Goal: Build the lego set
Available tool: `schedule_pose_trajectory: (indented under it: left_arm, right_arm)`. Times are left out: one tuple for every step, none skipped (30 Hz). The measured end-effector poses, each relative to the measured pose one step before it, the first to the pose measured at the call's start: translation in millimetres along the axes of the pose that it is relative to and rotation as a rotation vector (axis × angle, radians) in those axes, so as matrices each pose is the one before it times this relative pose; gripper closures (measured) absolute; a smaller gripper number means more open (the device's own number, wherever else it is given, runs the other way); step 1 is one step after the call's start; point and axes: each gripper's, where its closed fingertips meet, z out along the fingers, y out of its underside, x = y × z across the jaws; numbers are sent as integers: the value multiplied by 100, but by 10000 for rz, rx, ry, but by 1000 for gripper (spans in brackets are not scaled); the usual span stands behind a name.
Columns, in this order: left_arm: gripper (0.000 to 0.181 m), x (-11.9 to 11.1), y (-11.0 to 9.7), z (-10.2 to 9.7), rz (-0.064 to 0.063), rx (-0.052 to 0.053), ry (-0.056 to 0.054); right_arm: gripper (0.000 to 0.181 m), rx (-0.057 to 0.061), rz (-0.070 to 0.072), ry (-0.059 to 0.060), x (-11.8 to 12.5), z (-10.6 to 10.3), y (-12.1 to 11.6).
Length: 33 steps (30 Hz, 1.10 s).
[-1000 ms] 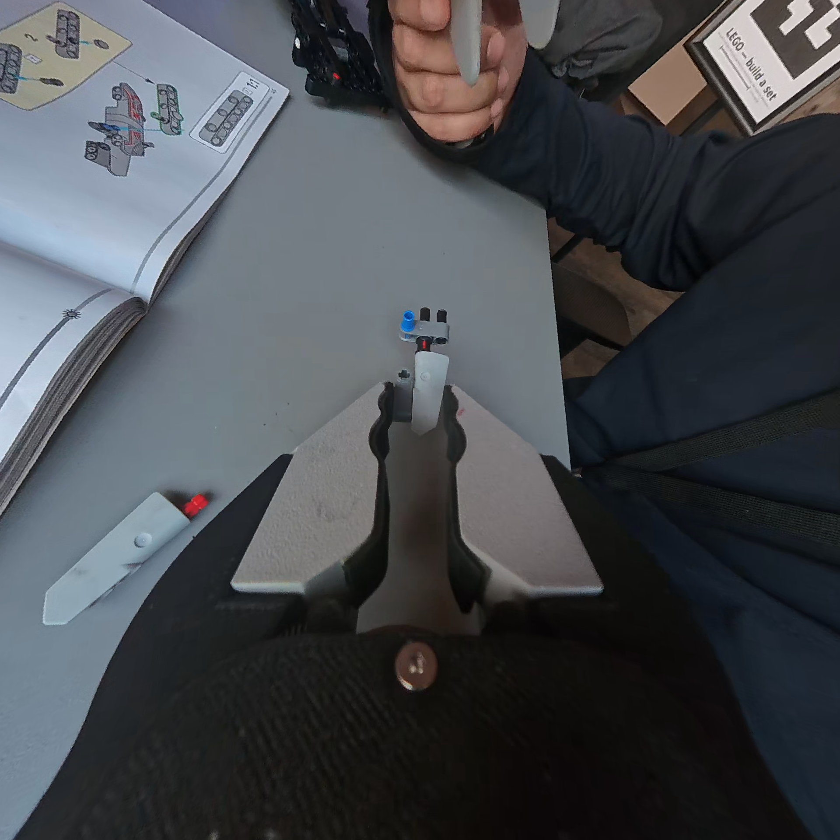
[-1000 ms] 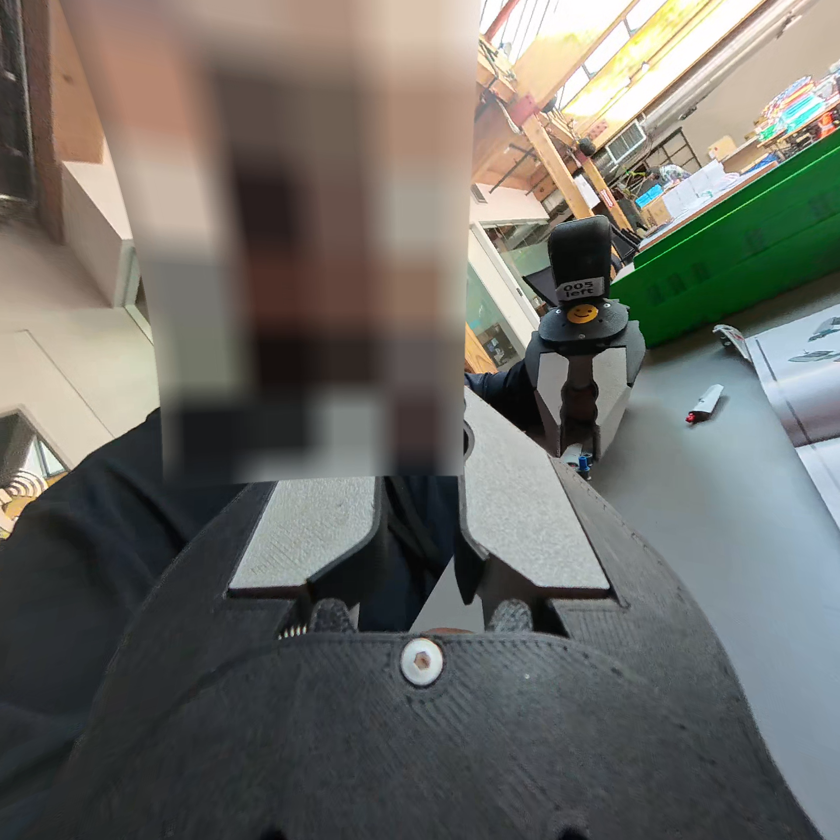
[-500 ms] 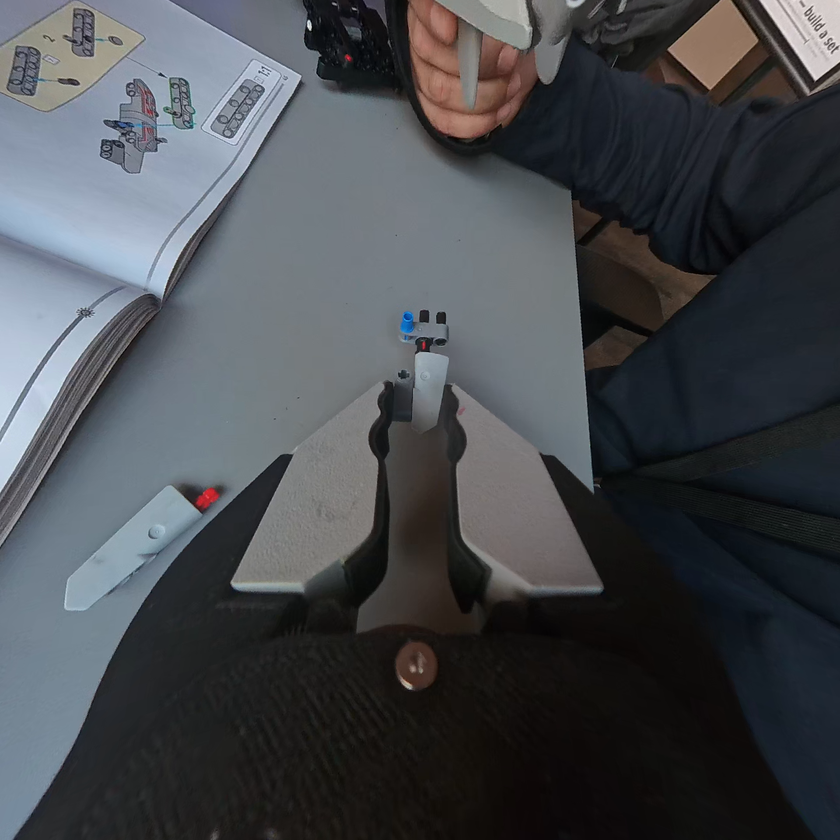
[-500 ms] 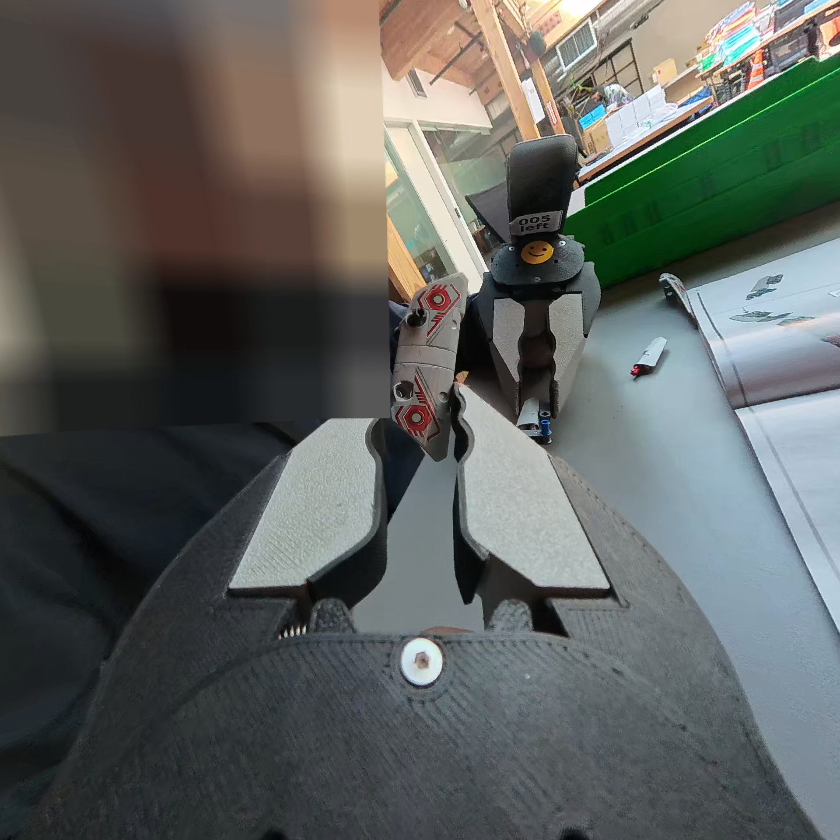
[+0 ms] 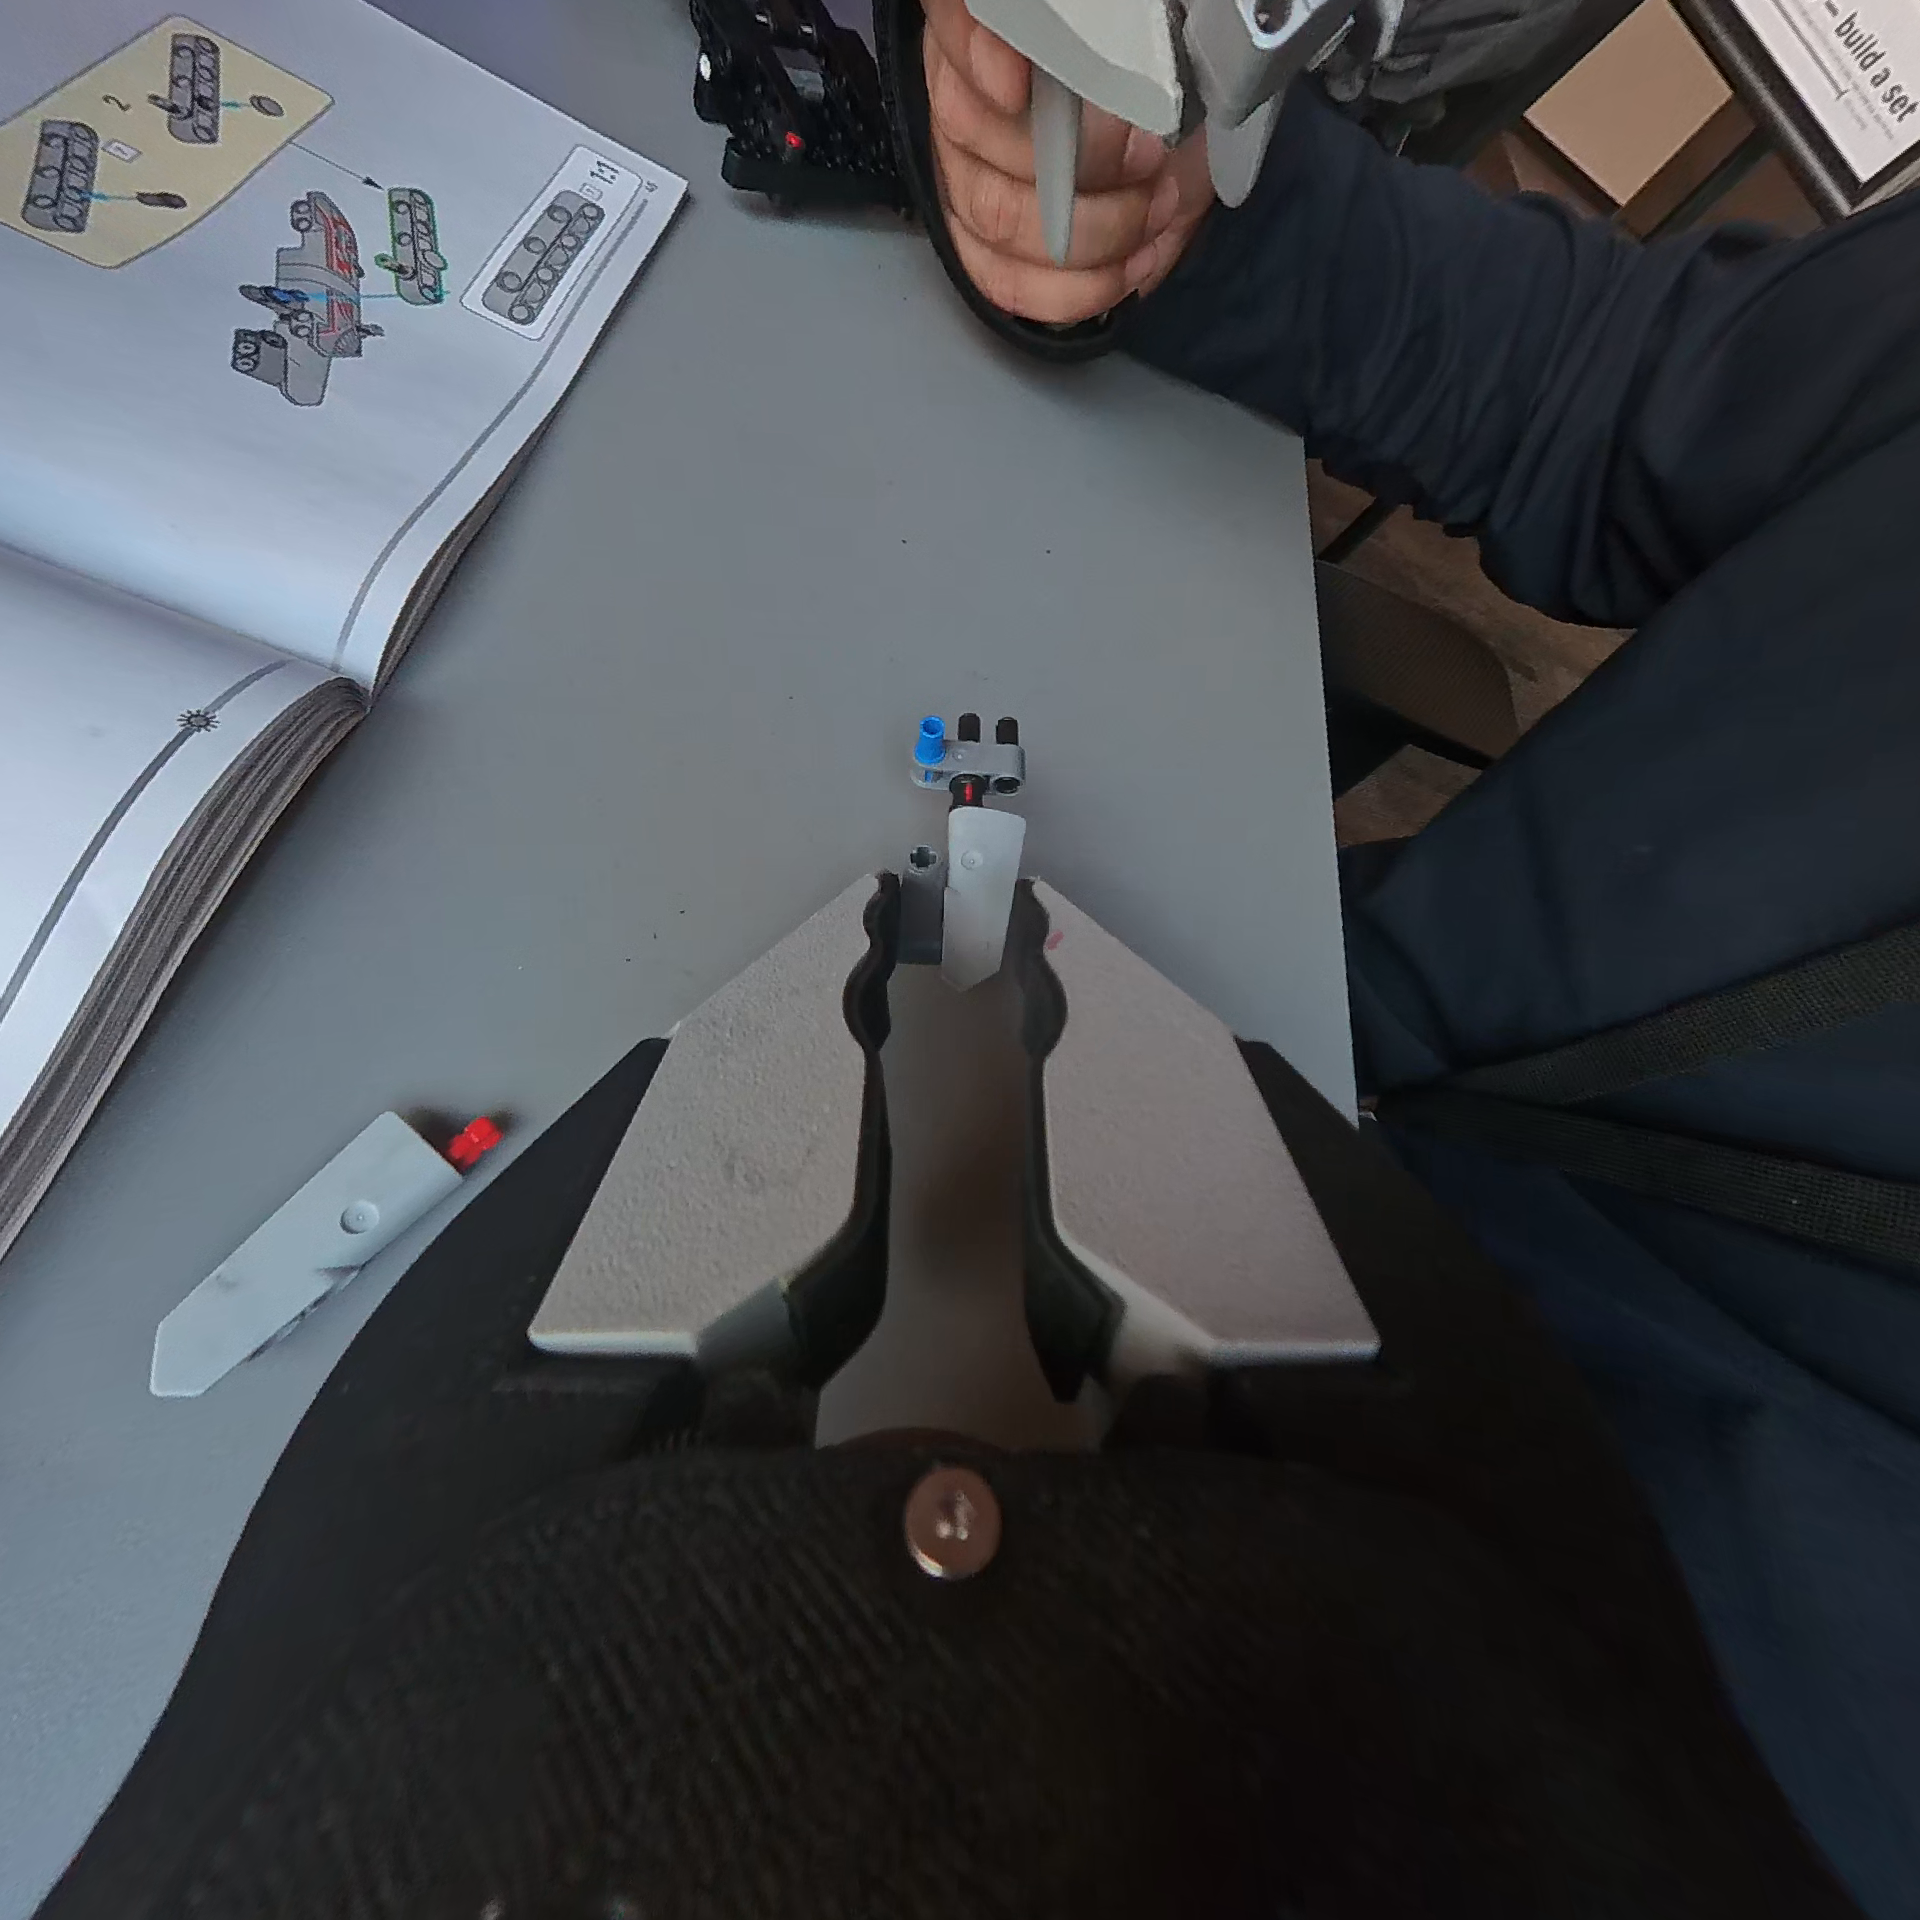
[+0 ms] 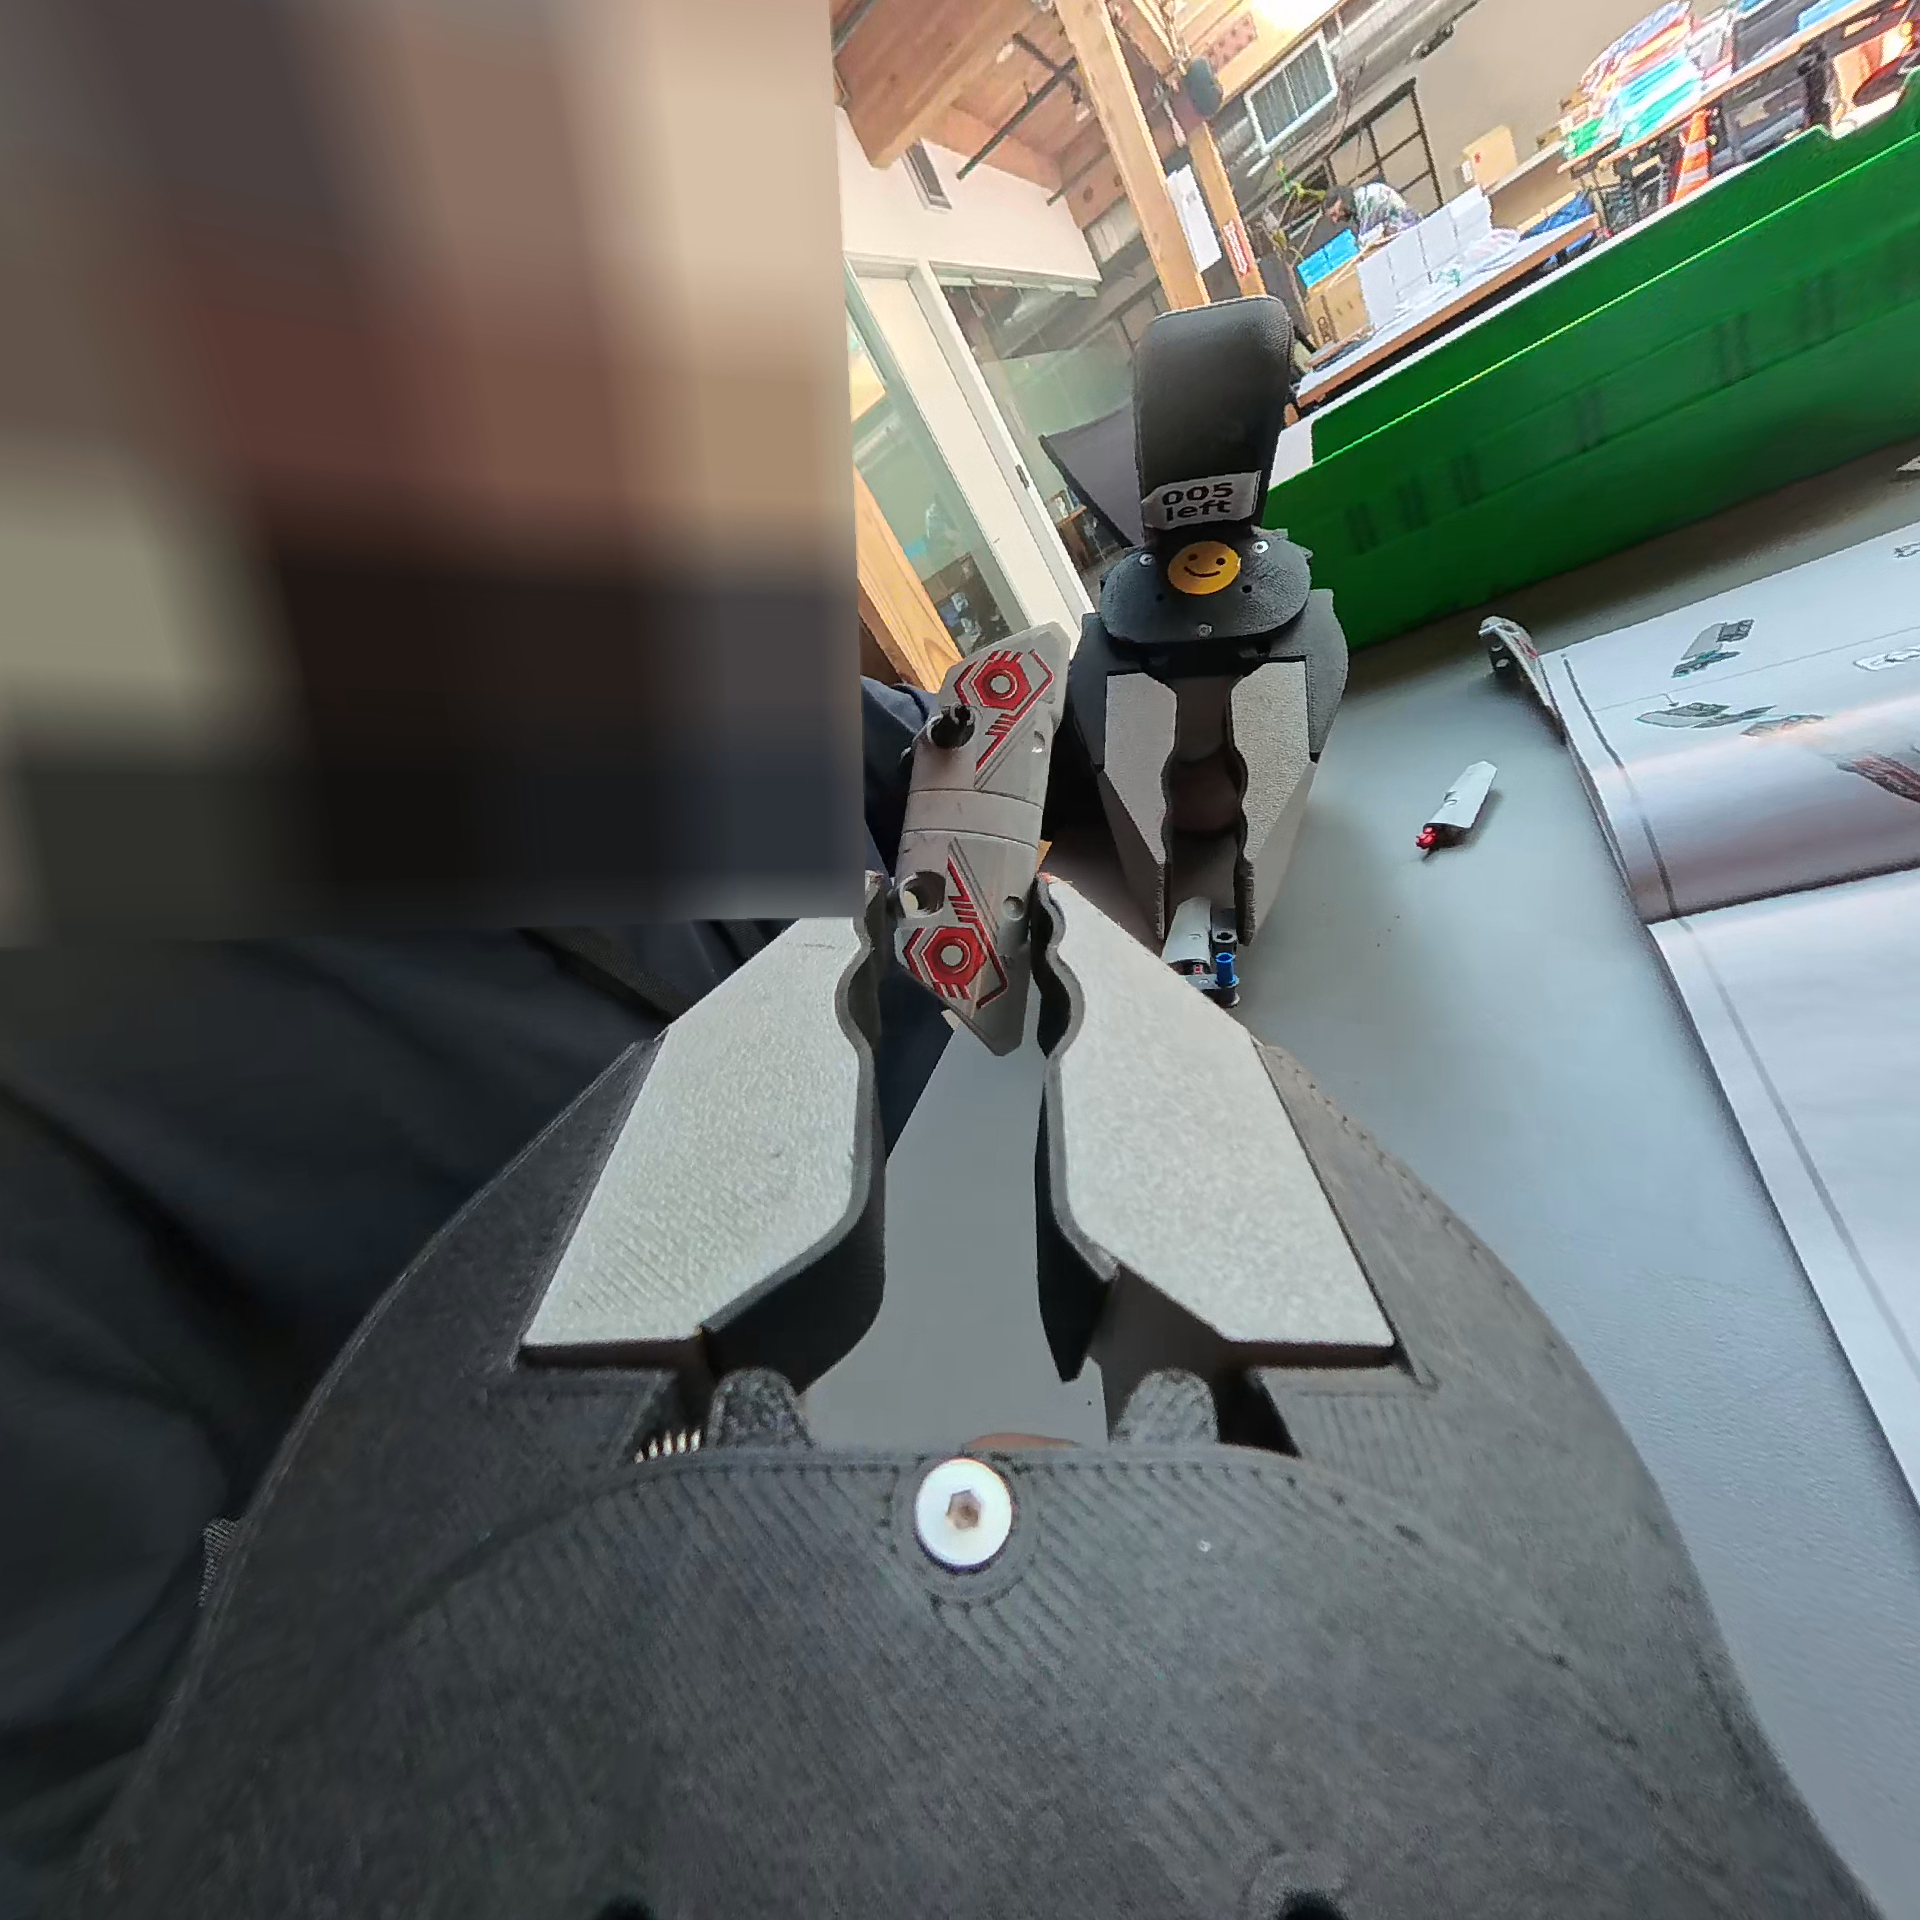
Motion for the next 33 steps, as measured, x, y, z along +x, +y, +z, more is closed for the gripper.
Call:
schedule_pose_trajectory:
  left_arm:
    - [163, 3, -7, -12, 3, 6, 0]
    - [163, -2, 2, 5, 6, 1, -7]
    - [163, 3, -5, 0, 9, 1, -5]
    - [163, 12, 9, 9, 2, -10, 2]
    - [163, -5, 29, 17, 1, -17, 0]
    - [163, 7, -1, -2, 9, -2, -3]
    - [163, 2, -4, 3, -6, -1, 4]
    - [163, -6, 0, 3, -12, -2, 7]
    - [163, 3, -4, -5, -6, 5, 3]
    - [163, -16, -14, -6, -6, 9, -1]
    - [163, -9, 2, -5, -12, 3, 3]
    - [163, -10, 3, 8, -9, -1, -3]
    - [163, -2, -10, -11, 0, 3, 0]
    - [163, -8, -3, 2, -1, 2, -6]
    - [163, -12, 2, -1, -1, -1, -9]
    - [163, -3, 1, 6, 2, -2, -5]
    - [163, -2, 3, 5, 3, -4, -4]
    - [163, -5, 20, 5, 4, -6, -8]
    - [163, -9, 1, 7, 2, -7, -5]
    - [163, 0, -1, 7, 2, -1, -3]
    - [163, -5, 5, 4, 3, -5, -6]
    - [163, 1, 11, 8, 7, -11, -4]
    - [163, 1, 12, 7, 8, -7, -9]
    - [163, 5, 12, 7, 15, -3, -8]
    - [163, 10, 6, 14, 16, -12, -10]
    - [163, -10, 27, 15, 7, -19, -13]
    - [163, -5, 18, 20, 8, -13, -9]
    - [163, -6, 5, 4, 8, -5, -5]
    - [163, 14, 4, 4, 5, 0, 3]
    - [163, 5, -8, -12, 3, 7, 1]
    - [163, 8, -14, -2, 8, 9, 2]
    - [163, 6, 6, 3, 5, -2, -2]
    - [163, 4, 13, 0, 10, -6, -1]
  right_arm:
    - [157, 1, -5, 12, 13, -12, -10]
    - [157, -1, -5, 5, -2, 1, 8]
    - [157, -18, 0, 8, 25, 7, 30]
    - [157, -27, -1, 15, 28, 23, 39]
    - [157, -22, 5, 12, 30, 25, 49]
    - [157, -22, 6, -3, -4, 19, 44]
    - [157, -18, -3, 8, 21, 14, 35]
    - [157, -6, 1, 16, 27, -6, 18]
    - [157, 4, 15, 0, 11, -1, 4]
    - [157, 7, 10, -13, -10, -11, -9]
    - [157, 6, 1, 9, 27, -12, -7]
    - [157, -2, 1, 21, 44, -11, 16]
    - [157, -5, 5, 3, 14, 2, 12]
    - [157, -4, 2, -3, -5, -3, 6]
    - [157, -9, -2, 11, 18, 15, 25]
    - [157, -19, -7, 8, -4, 10, 30]
    - [157, -27, -14, -1, -16, 20, 32]
    - [157, -30, -20, 22, 14, 12, 40]
    - [157, -38, -22, 44, 48, 26, 64]
    - [157, -52, -23, 51, 55, 45, 75]
    - [157, -68, -35, 69, 91, 55, 109]
    - [157, -90, -54, 92, 100, 78, 140]
    - [157, -114, -53, 82, 93, 102, 180]
    - [157, -140, -39, 74, 97, 123, 225]
    - [157, -153, -37, 50, 49, 151, 257]
    - [157, -140, -26, 12, 5, 152, 226]
    - [157, -118, -13, 2, 1, 139, 204]
    - [157, -95, -6, 17, 31, 105, 162]
    - [157, -53, -3, 15, 34, 55, 88]
    - [157, -7, 7, -6, 5, 16, 23]
    - [157, 20, 12, -3, 9, -17, -39]
    - [157, 39, 8, 5, 14, -52, -59]
    - [157, 47, 10, -7, 9, -48, -77]
